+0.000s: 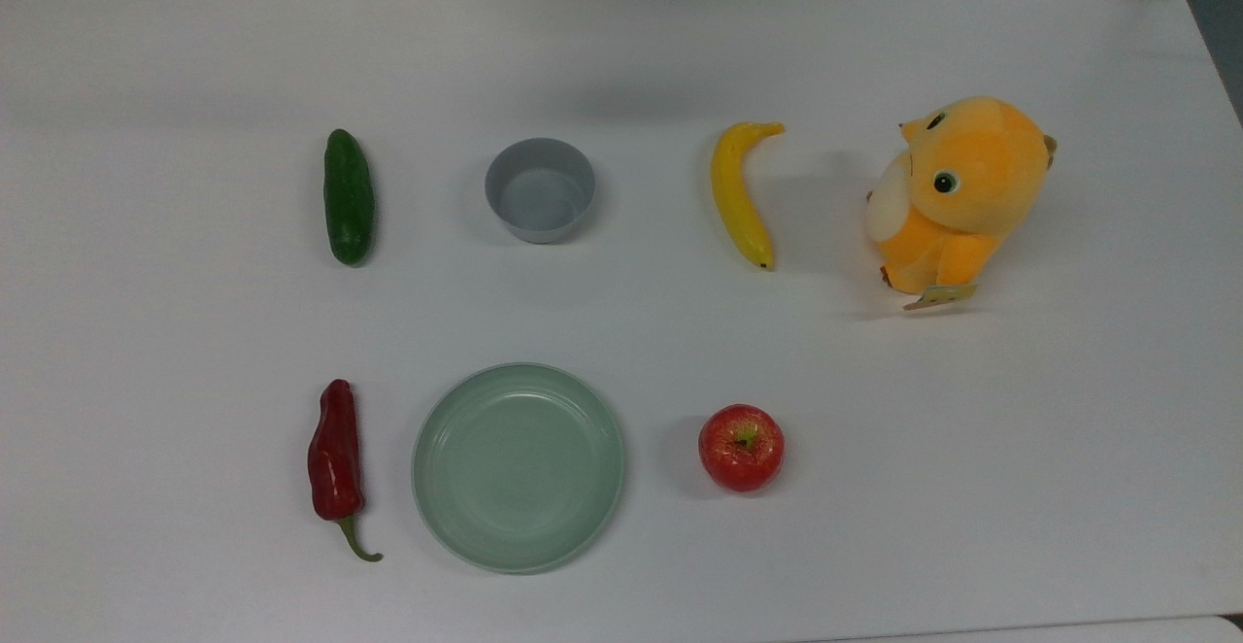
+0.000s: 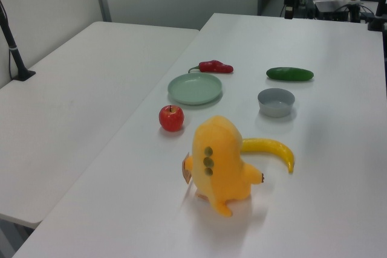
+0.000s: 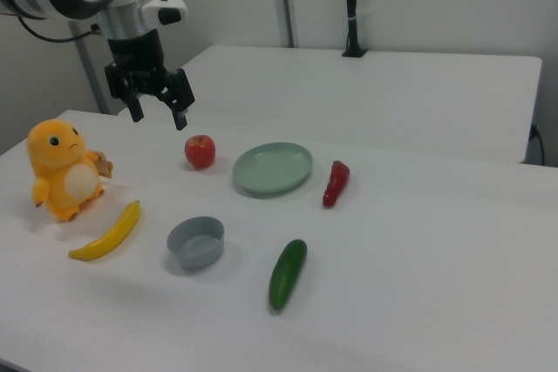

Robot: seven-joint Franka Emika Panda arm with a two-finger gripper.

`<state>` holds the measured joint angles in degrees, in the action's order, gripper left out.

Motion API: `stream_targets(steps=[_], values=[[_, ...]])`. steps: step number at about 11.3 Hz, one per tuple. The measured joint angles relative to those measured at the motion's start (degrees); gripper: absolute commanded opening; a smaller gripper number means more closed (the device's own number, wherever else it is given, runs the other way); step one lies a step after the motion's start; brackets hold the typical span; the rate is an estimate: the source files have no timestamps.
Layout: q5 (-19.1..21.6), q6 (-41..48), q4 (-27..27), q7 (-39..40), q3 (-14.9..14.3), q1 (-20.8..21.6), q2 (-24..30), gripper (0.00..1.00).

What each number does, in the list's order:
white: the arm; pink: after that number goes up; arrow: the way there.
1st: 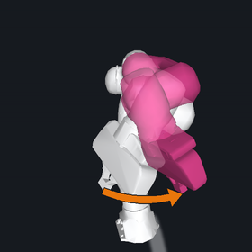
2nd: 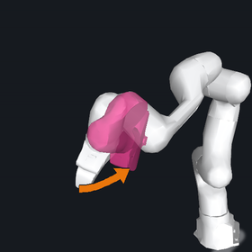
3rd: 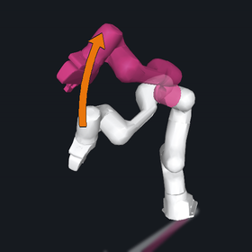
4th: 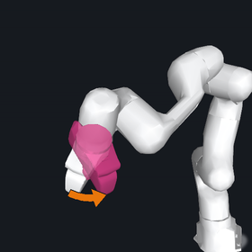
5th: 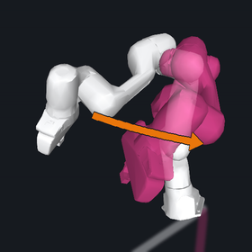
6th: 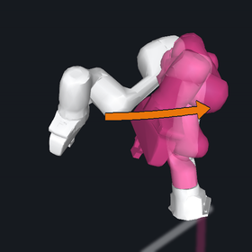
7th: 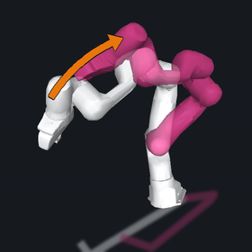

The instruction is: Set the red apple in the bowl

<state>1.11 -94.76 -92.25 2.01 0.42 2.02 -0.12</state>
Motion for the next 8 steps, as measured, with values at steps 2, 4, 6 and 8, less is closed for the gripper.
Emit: stream_targets(steps=[2, 4, 6, 8], values=[[0.0, 0.0, -0.05, 0.0, 0.0, -0.07, -0.17, 1.0], [0.0, 0.0, -0.08, 0.0, 0.0, -0.04, -0.63, 1.0], [0.19, 0.0, 0.87, 0.0, 0.06, 0.19, -2.16, 1.0], [0.2, 0.0, 5.25, -1.1, 0.49, 0.55, -6.7, 1.0]])
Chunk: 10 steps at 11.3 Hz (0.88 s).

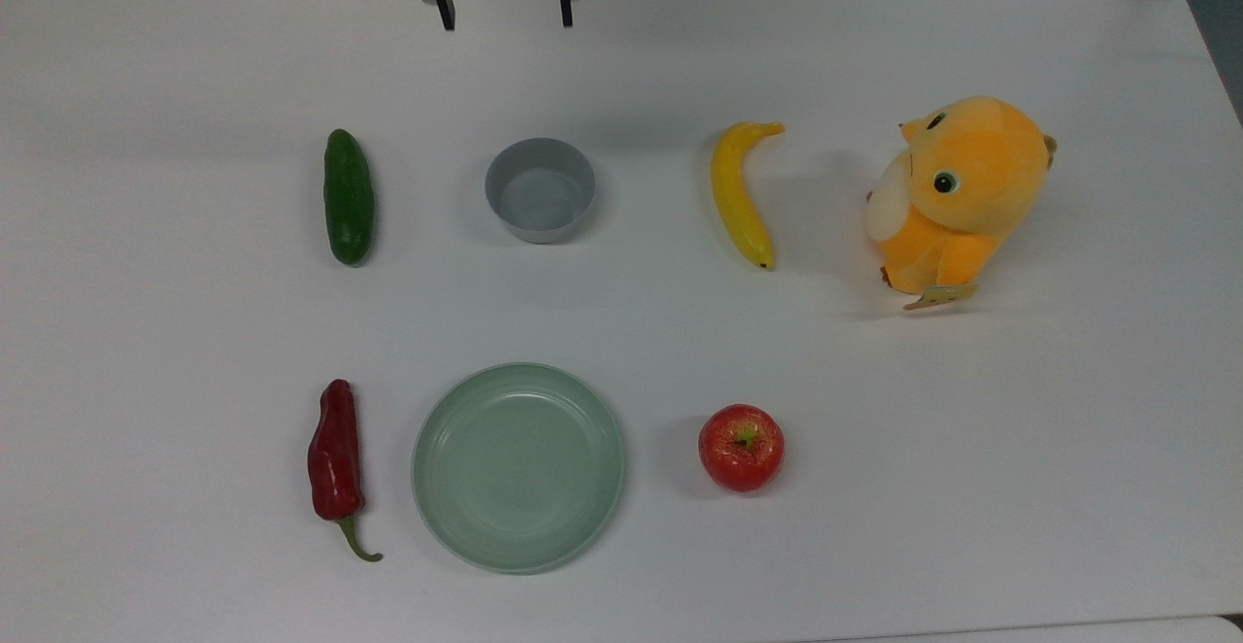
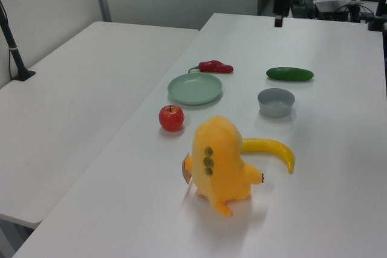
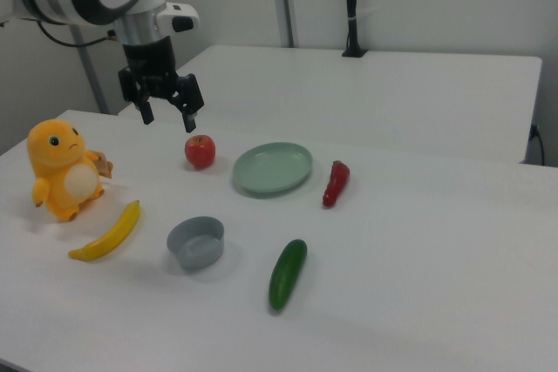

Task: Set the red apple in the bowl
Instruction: 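Move the open gripper over to the red apple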

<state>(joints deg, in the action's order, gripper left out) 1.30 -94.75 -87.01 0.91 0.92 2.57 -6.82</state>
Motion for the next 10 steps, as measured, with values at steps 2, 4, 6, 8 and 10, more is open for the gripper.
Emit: stream_targets(steps=[2, 4, 6, 8, 10], values=[[0.01, 0.0, 7.28, -2.9, 0.97, 0.06, -5.86, 1.0], [0.04, -3.88, 13.03, -6.65, 1.85, 0.98, -10.34, 1.0], [0.04, -11.75, 13.99, -9.34, 2.08, 2.64, -13.37, 1.0], [0.04, -18.29, 14.0, -10.81, 2.12, 4.17, -15.98, 1.0], [0.05, -26.36, 13.79, -11.75, 2.29, 5.06, -18.75, 1.0]])
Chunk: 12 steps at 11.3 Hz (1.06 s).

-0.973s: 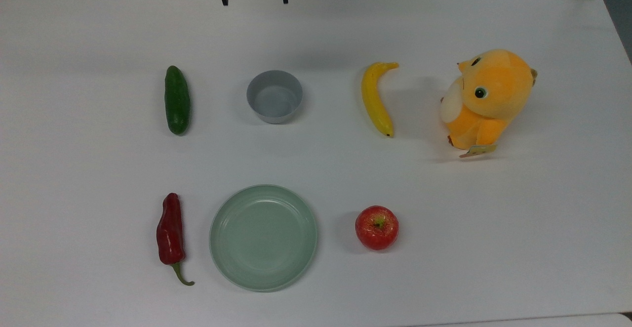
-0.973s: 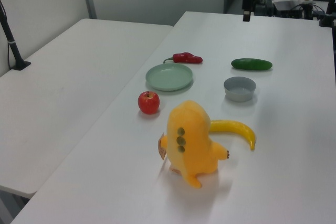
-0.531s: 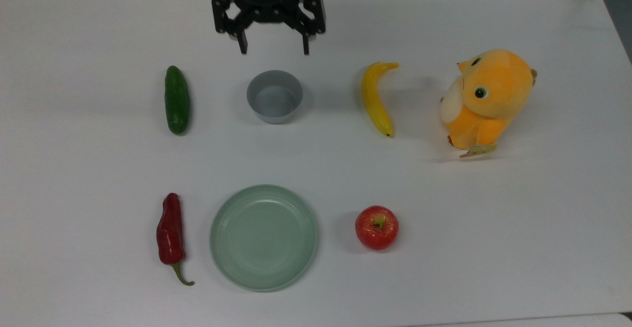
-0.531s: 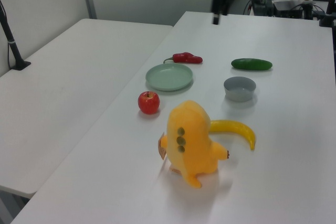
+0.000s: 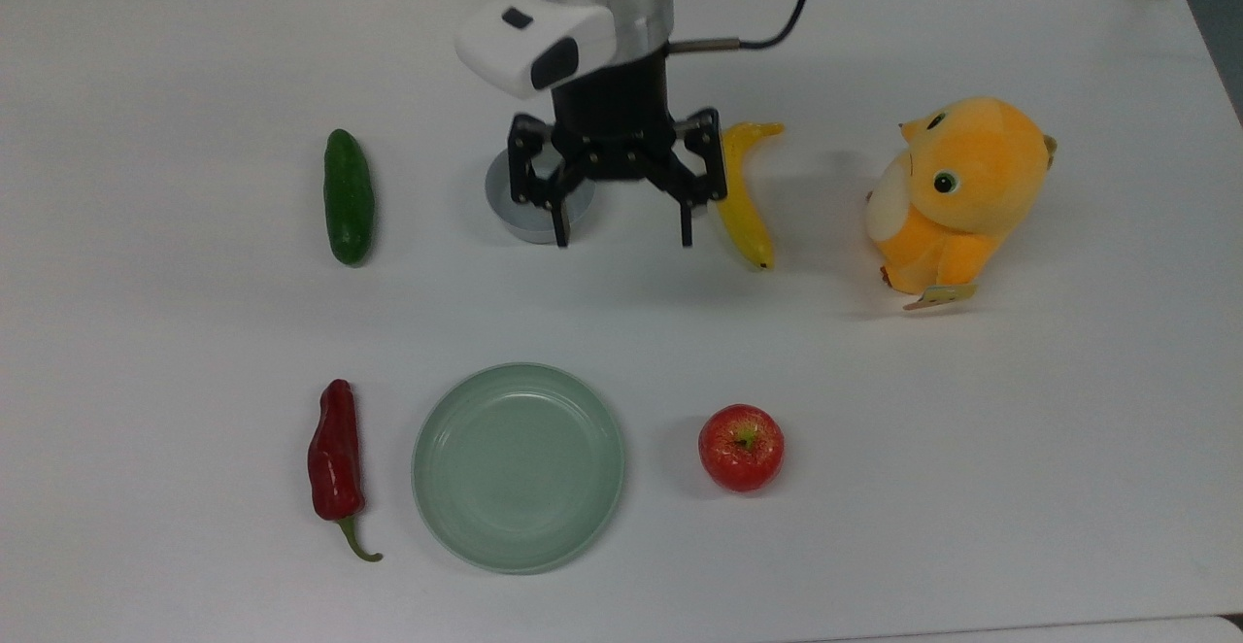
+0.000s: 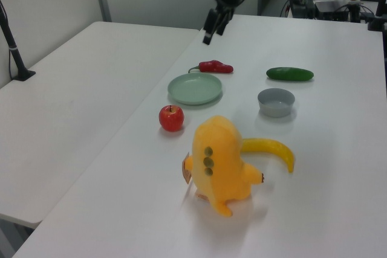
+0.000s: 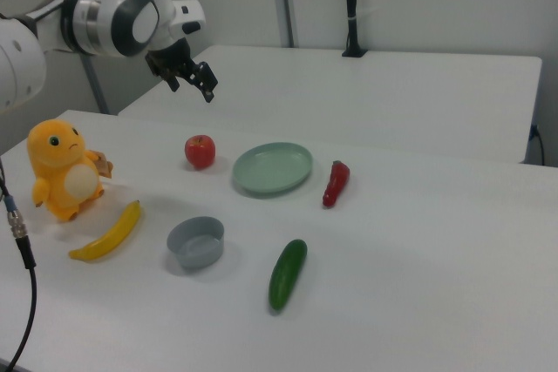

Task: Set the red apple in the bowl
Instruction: 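Move the open gripper over to the red apple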

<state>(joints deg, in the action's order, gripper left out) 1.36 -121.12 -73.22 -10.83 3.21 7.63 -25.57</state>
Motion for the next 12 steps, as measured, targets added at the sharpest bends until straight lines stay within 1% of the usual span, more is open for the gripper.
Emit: stream_targets(steps=[3, 4, 6, 10, 12], values=[[-0.18, -10.42, -0.1, -3.19, 0.63, 2.2, -5.07, 1.0], [-0.95, -13.81, -0.11, -3.36, 0.68, 3.14, -6.72, 1.0], [-4.53, -18.74, -0.17, -4.28, 0.7, 4.66, -9.77, 1.0], [-10.85, -26.93, -0.25, -4.96, 0.74, 6.43, -15.34, 1.0], [-13.19, -32.52, -0.84, -5.2, 0.74, 6.8, -17.59, 1.0]])
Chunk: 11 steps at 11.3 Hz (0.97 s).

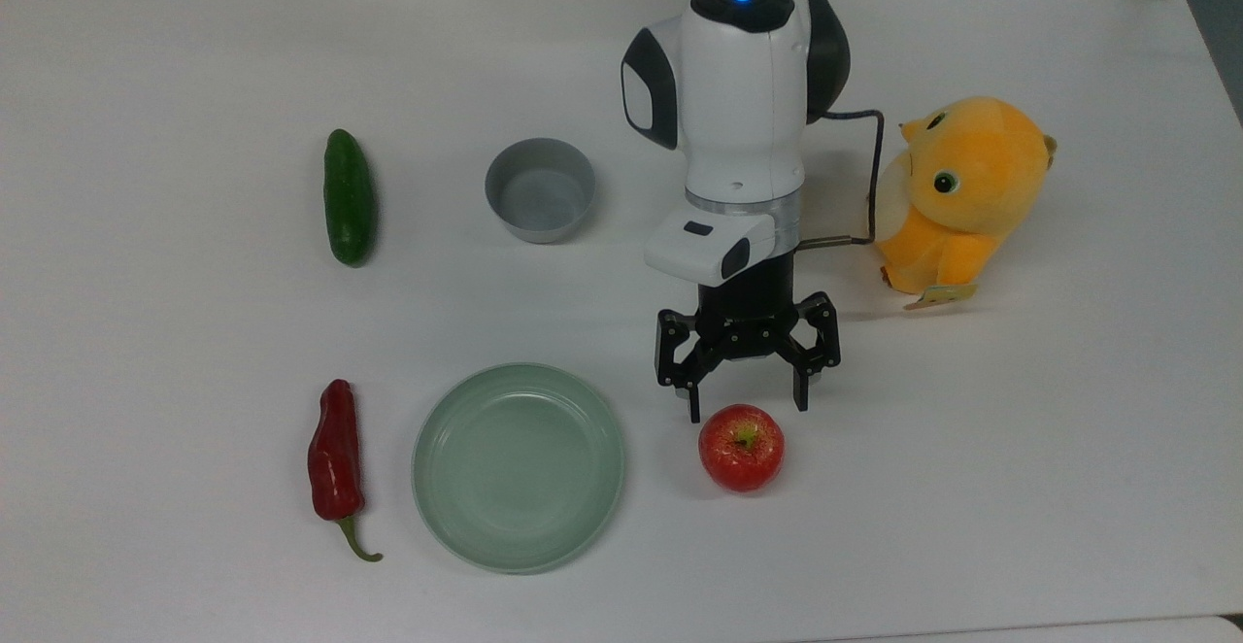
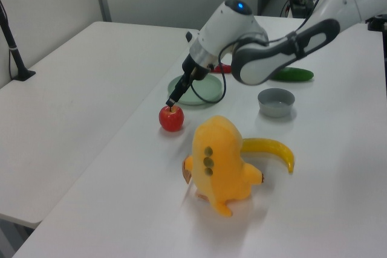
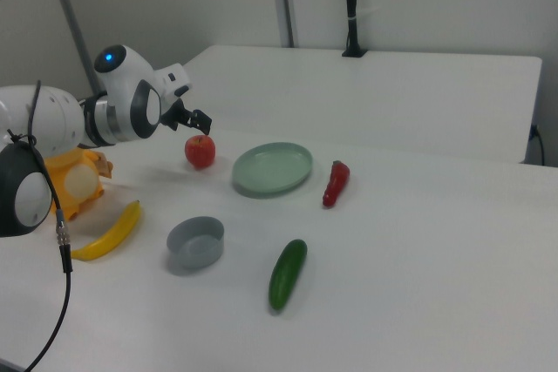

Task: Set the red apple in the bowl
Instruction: 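Lower the open gripper around the red apple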

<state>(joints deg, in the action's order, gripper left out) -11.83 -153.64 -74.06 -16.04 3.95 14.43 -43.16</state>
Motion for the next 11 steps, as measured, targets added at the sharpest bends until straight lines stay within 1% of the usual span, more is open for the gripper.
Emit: stream_targets(steps=[2, 4, 5, 6, 8, 9, 10, 11], values=[[-0.44, -2.93, -0.49, 0.0, -0.01, -0.02, -1.69, 1.0], [-1.5, -3.3, -0.5, -0.09, -0.01, -0.03, -2.54, 1.0], [-2.45, -3.3, -0.5, -1.66, -0.01, -0.03, -2.75, 1.0], [-5.27, -3.3, -0.5, -4.67, -0.01, -0.02, -2.91, 1.0], [-14.74, -3.31, -0.56, -13.4, -0.01, 0.04, -3.34, 1.0], [-18.3, -3.31, -0.56, -17.21, -0.01, 0.05, -3.71, 1.0], [-20.27, -3.31, -0.56, -19.21, -0.01, 0.05, -4.07, 1.0], [-21.07, -3.31, -0.56, -19.53, -0.01, 0.05, -4.3, 0.99]])
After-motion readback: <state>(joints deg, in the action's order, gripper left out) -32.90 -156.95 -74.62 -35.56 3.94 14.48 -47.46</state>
